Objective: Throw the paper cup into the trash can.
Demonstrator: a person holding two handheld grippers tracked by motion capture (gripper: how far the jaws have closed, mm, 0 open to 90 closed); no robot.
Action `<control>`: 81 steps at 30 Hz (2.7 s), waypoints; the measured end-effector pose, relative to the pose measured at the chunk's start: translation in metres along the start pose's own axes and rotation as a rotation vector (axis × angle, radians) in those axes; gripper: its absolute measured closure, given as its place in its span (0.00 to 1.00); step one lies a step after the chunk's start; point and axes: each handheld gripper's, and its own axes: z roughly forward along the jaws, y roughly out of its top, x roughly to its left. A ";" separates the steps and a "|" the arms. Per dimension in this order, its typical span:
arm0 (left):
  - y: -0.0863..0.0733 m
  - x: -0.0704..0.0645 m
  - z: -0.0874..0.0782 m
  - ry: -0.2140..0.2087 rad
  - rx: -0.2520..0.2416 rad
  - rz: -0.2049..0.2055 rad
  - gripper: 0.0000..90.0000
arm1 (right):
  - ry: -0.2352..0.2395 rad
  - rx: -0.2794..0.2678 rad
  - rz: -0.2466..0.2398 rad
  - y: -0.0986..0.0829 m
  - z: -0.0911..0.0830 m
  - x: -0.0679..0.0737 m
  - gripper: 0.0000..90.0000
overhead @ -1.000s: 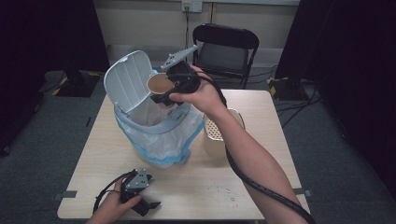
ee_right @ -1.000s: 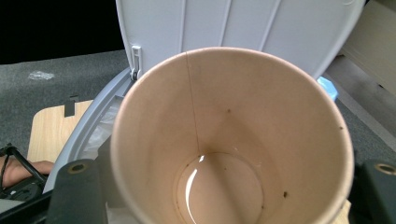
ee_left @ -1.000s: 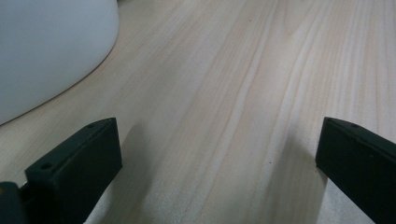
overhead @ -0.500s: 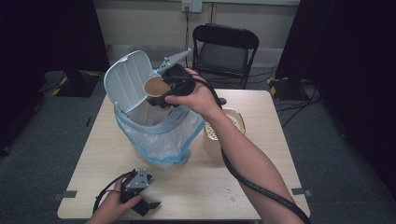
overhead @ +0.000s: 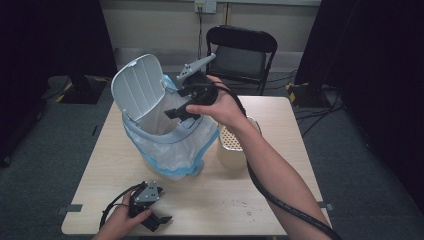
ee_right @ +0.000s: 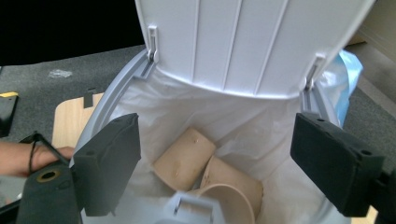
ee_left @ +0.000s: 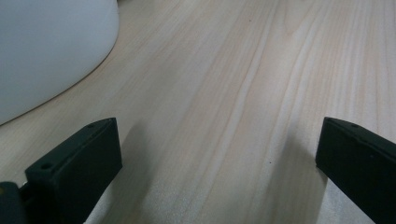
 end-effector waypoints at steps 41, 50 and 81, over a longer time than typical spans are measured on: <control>0.000 0.000 0.000 0.003 0.002 0.007 0.00 | -0.049 0.001 0.107 -0.114 -0.092 -0.003 0.16; 0.000 0.000 0.000 0.003 -0.001 0.004 0.00 | -0.055 0.003 0.127 -0.133 -0.098 -0.005 0.16; 0.000 0.000 0.000 0.001 -0.001 0.001 0.00 | -0.071 0.047 0.132 -0.203 -0.099 0.010 0.16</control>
